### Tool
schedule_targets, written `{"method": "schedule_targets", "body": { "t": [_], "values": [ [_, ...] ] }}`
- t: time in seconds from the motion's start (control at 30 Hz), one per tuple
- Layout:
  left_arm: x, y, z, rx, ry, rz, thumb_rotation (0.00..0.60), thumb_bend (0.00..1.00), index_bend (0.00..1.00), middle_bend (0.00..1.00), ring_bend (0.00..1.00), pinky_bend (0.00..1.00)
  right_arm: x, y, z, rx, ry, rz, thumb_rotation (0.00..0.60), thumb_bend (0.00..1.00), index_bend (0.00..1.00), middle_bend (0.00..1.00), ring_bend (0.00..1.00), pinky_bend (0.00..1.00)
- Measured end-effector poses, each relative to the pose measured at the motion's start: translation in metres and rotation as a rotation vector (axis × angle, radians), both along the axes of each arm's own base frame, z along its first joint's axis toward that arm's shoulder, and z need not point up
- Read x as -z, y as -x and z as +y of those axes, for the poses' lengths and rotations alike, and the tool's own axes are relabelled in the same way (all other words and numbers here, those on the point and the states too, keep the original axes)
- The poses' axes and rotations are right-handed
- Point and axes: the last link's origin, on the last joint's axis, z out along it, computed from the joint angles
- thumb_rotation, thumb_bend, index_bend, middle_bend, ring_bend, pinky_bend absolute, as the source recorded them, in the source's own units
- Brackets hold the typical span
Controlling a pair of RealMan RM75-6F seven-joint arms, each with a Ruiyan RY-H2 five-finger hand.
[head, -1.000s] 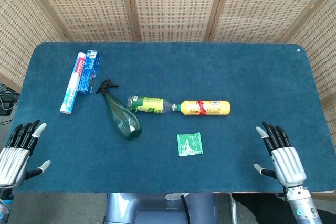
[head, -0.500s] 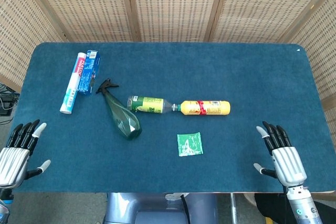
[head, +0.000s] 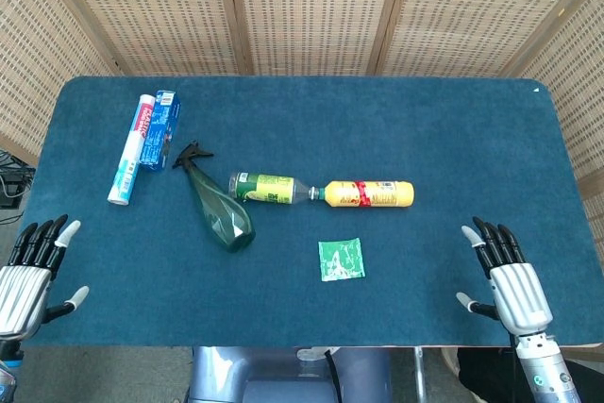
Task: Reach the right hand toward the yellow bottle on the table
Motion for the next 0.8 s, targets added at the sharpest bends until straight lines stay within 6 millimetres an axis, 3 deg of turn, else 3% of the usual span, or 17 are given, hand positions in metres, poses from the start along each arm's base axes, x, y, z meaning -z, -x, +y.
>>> {"method": "schedule_targets", "body": {
  "t": [0.1,0.17,0.2,0.27,0.33,0.43,0.5,0.8],
  "values": [
    [-0.001,0.001,0.000,-0.003,-0.003,-0.003,0.600,0.24,0.00,0.00,0.00,0.05,0.002,-0.001,-0.002,-0.002,-0.007,0.000,0.600,0.15,0.00,0.00,0.00,0.00],
    [-0.002,0.000,0.000,-0.003,-0.012,-0.006,0.600,0.24,0.00,0.06,0.12,0.21,0.003,-0.003,-0.003,-0.007,-0.010,-0.002,0.600,0.15,0.00,0.01,0.00,0.00],
    [-0.003,0.000,0.001,-0.001,-0.021,-0.011,0.600,0.25,0.00,0.19,0.27,0.35,0.004,-0.004,-0.004,-0.012,-0.010,-0.005,0.600,0.15,0.00,0.06,0.03,0.00],
    [-0.005,-0.001,0.001,0.004,-0.040,-0.019,0.600,0.27,0.00,0.49,0.55,0.55,0.006,-0.007,-0.006,-0.020,-0.006,-0.011,0.600,0.15,0.00,0.25,0.18,0.05],
    [-0.006,-0.003,0.000,0.013,-0.060,-0.036,0.600,0.34,0.00,0.65,0.67,0.64,0.009,-0.011,-0.010,-0.033,-0.001,-0.015,0.600,0.23,0.04,0.53,0.45,0.22],
    [-0.008,-0.005,0.000,0.026,-0.092,-0.045,0.600,0.47,0.00,0.76,0.75,0.70,0.018,-0.017,-0.017,-0.053,-0.018,0.008,0.600,0.46,0.14,0.73,0.68,0.40],
    [-0.010,-0.006,-0.001,0.032,-0.114,-0.038,0.600,0.53,0.00,0.78,0.78,0.72,0.026,-0.021,-0.022,-0.056,-0.049,0.033,0.600,0.56,0.19,0.75,0.73,0.44],
    [-0.010,-0.005,-0.002,0.017,-0.093,-0.024,0.600,0.59,0.00,0.78,0.79,0.72,0.074,-0.038,-0.041,0.004,-0.284,0.124,0.600,0.83,0.17,0.75,0.76,0.47]
  ]
}}
